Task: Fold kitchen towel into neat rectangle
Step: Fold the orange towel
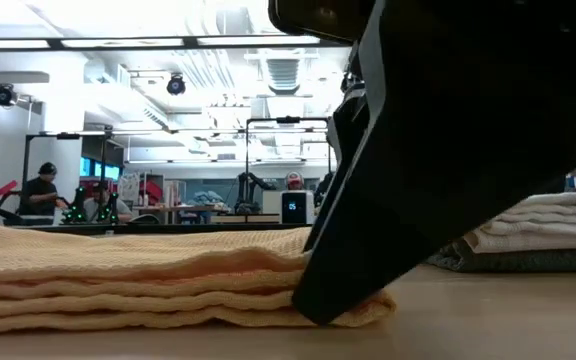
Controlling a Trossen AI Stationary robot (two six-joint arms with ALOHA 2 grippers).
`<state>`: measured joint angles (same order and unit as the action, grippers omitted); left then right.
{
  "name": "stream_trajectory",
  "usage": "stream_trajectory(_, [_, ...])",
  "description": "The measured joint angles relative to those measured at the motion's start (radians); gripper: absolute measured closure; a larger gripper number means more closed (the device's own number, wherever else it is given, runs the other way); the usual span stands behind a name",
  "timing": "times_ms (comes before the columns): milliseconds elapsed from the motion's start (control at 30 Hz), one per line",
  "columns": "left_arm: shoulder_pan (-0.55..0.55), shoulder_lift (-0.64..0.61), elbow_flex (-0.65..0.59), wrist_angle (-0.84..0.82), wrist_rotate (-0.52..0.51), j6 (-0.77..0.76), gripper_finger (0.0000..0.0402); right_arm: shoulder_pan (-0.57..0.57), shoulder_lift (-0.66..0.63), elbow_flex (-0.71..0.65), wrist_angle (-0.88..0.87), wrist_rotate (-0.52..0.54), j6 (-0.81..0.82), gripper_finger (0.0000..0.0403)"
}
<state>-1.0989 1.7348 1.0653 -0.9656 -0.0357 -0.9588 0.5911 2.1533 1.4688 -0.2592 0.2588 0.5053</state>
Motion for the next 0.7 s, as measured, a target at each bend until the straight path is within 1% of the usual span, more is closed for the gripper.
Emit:
stream_trajectory(233, [0.001, 0.000, -0.001, -0.002, 0.000, 0.000, 0.0391, 0.000, -0.007, 0.015, -0.054, -0.004, 0.009, 0.0219])
stream_trajectory(367, [0.002, 0.000, -0.001, -0.002, 0.000, -0.003, 0.0392, 0.000, -0.017, 0.015, -0.051, -0.007, 0.022, 0.0236])
stream_trajectory(467, [0.002, 0.000, -0.001, -0.002, 0.001, -0.003, 0.0391, 0.000, -0.028, 0.015, -0.050, -0.016, 0.035, 0.0262])
stream_trajectory(700, [0.001, -0.001, -0.001, -0.002, 0.000, -0.012, 0.0393, -0.009, -0.026, 0.014, -0.061, -0.027, 0.037, 0.0345])
